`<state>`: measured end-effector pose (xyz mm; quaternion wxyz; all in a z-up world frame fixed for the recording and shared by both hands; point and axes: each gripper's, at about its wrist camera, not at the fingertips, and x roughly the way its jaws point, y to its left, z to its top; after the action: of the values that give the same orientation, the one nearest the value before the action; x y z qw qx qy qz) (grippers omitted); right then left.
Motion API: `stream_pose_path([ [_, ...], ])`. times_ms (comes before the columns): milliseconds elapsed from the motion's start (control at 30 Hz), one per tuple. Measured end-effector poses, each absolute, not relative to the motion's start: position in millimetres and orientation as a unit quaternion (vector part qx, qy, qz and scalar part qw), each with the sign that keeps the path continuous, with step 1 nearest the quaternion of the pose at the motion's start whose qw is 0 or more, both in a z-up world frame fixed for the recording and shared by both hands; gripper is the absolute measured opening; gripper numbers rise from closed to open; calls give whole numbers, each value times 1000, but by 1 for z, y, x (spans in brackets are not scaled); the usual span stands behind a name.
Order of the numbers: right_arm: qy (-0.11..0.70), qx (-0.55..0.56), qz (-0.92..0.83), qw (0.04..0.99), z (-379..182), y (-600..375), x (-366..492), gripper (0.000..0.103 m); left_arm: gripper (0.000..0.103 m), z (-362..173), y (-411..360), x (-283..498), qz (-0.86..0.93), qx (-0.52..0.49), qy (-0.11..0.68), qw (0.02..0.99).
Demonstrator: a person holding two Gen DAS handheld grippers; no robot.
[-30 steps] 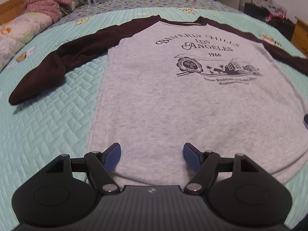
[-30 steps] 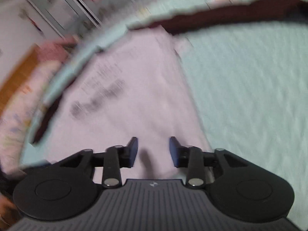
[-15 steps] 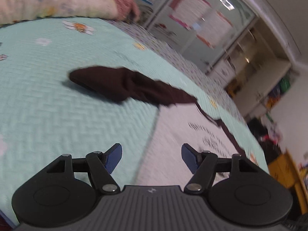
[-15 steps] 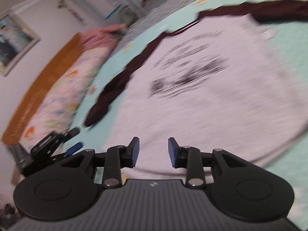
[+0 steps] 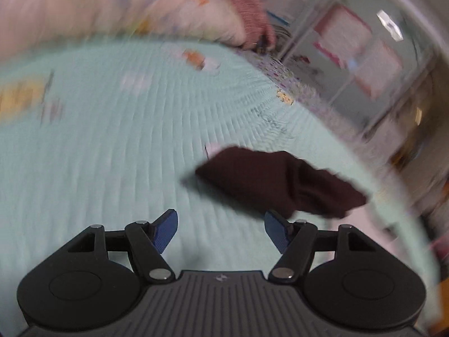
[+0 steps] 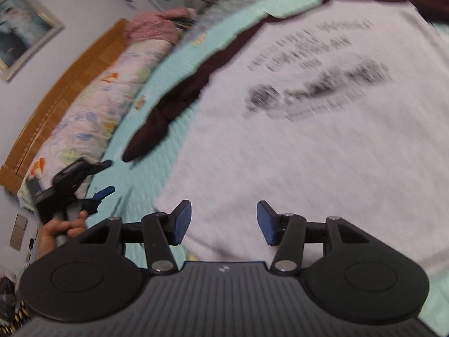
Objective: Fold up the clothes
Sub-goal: 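Grasp the maroon sleeve cuff with the left tool and lift it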
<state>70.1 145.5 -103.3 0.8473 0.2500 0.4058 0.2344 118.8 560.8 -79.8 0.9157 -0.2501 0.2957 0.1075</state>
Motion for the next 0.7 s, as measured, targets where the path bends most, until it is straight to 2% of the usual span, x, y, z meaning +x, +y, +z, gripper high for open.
stream_pose_path([
  [133, 366, 223, 251, 868, -97, 160, 99, 54, 72, -79, 559, 153, 104, -164, 286, 938],
  [267, 336, 204, 245, 886, -109, 172, 124, 56, 72, -92, 560, 181, 78, -126, 305, 941],
  [333, 331, 179, 245, 893, -131, 179, 128, 62, 72, -97, 558, 189, 71, -107, 316, 940],
  [400, 328, 149, 249, 899, -160, 184, 127, 64, 72, -101, 555, 192, 73, -88, 322, 940],
  [433, 322, 145, 254, 901, -163, 184, 124, 70, 72, -103, 553, 192, 73, -80, 324, 940],
  [500, 307, 143, 264, 903, -165, 183, 118, 71, 68, -105, 548, 192, 72, -60, 325, 941],
  [533, 304, 145, 267, 903, -165, 182, 118, 73, 55, -106, 546, 192, 70, -48, 324, 942],
  [567, 303, 148, 269, 902, -166, 181, 118, 74, 33, -106, 543, 192, 68, -37, 324, 943],
  [600, 303, 152, 271, 901, -167, 180, 118, 74, 22, -106, 541, 192, 66, -27, 323, 944],
  [700, 300, 161, 278, 898, -168, 177, 118, 75, 16, -99, 535, 194, 50, -7, 314, 948],
])
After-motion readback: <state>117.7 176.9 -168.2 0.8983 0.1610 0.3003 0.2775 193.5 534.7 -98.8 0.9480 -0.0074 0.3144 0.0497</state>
